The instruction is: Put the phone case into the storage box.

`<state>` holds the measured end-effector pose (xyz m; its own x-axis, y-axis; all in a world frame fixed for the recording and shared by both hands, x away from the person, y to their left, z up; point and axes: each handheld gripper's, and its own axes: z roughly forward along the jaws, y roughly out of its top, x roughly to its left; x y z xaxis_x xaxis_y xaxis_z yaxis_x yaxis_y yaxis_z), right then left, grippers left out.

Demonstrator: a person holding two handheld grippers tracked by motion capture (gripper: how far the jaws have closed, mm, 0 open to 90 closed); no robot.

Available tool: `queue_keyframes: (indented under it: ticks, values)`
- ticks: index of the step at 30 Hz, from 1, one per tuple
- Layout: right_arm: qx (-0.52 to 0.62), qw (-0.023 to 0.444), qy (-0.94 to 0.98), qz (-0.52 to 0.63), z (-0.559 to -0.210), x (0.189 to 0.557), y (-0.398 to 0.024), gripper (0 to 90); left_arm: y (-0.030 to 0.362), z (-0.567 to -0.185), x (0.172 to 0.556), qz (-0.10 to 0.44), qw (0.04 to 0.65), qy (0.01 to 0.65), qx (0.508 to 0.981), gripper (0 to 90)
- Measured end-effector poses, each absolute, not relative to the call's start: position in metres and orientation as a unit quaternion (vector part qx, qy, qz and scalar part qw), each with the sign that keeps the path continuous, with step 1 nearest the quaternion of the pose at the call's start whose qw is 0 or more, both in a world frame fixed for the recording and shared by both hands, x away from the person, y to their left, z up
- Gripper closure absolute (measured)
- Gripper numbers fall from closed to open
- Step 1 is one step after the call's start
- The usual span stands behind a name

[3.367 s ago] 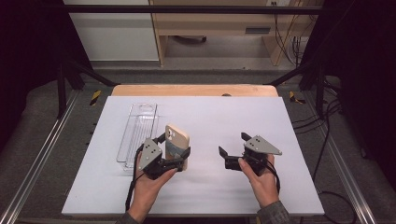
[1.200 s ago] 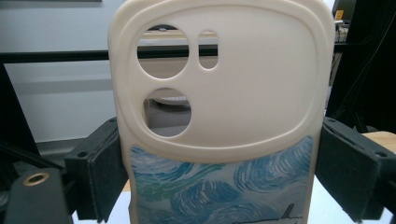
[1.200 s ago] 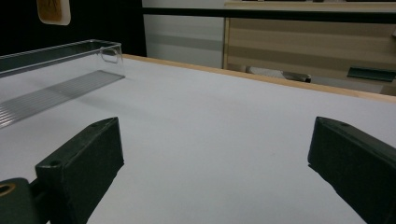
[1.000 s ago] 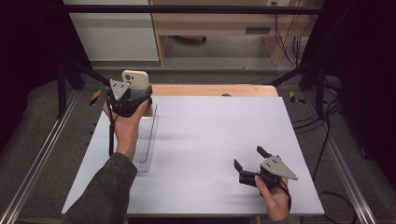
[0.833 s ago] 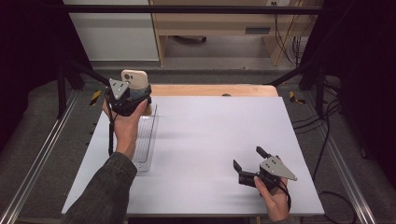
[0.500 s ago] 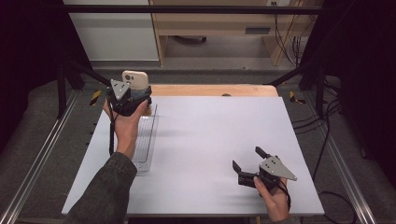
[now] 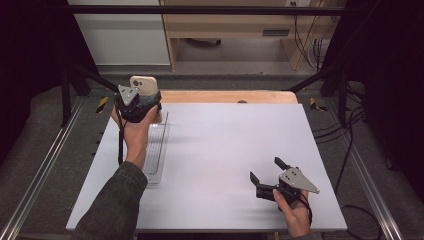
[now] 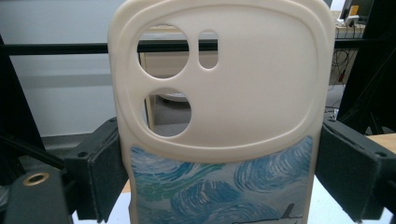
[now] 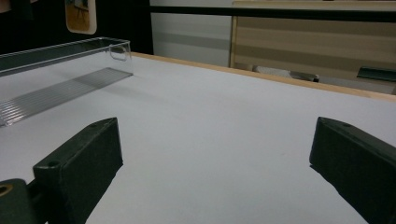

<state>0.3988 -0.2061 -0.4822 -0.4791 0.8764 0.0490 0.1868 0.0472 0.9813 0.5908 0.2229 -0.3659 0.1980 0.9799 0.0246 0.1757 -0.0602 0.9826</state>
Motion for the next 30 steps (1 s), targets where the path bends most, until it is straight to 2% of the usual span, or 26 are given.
queue_keyframes:
  ticks: [30]
  values:
    - [0.402, 0.308, 0.657, 0.559, -0.483, 0.400, -0.206, 2.4, 0.226, -0.386, 0.606, 0.402, 0.480, 0.486, 0.610, 11.1]
